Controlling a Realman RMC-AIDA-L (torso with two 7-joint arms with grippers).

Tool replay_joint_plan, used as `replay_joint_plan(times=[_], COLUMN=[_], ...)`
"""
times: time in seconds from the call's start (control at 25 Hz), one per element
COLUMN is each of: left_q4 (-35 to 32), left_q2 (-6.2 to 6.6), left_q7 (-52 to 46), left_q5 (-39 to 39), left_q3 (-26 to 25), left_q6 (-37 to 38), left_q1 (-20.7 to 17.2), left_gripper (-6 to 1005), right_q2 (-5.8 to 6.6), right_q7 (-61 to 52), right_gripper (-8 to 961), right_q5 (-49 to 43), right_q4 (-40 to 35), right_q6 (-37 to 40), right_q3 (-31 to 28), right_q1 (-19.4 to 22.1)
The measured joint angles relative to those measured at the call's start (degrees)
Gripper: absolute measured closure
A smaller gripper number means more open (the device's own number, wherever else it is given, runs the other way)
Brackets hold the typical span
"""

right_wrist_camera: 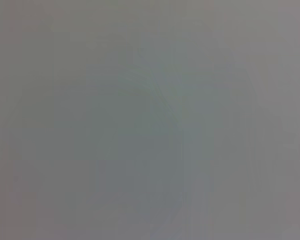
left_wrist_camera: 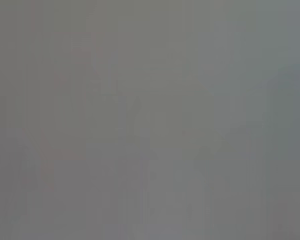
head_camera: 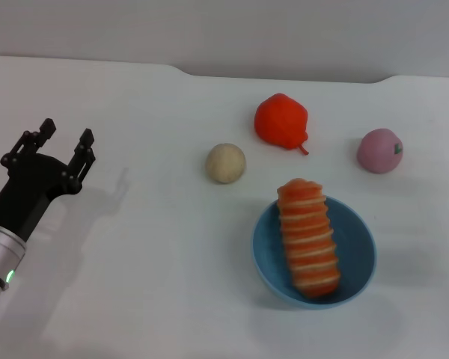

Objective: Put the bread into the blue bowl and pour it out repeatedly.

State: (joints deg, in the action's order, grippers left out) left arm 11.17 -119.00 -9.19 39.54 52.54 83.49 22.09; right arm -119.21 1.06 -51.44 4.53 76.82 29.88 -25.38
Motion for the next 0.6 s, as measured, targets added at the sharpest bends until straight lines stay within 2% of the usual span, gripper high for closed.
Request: replay_joint_plan(times=[0.2,0.6], left_q4=[-0.10,-0.56], left_q2=[0.00,0.00], left_q7=[0.01,-0.14], left_q5=[0.28,0.27], left_q3=[-3.19,-4.52], left_q6=[-0.11,-0.26], left_q1=[0.89,3.31], left_gripper=[421,421], right_q2=[0.02,0.16], right_q7=[0.00,0.18], right_gripper=[480,479], right_q5=[0.00,0.04], right_q4=[-0.23,-1.90], right_q6=[-0.10,-2.48], right_q3=[-0.07,-1.50], right_q1=[-1.07,-2.01])
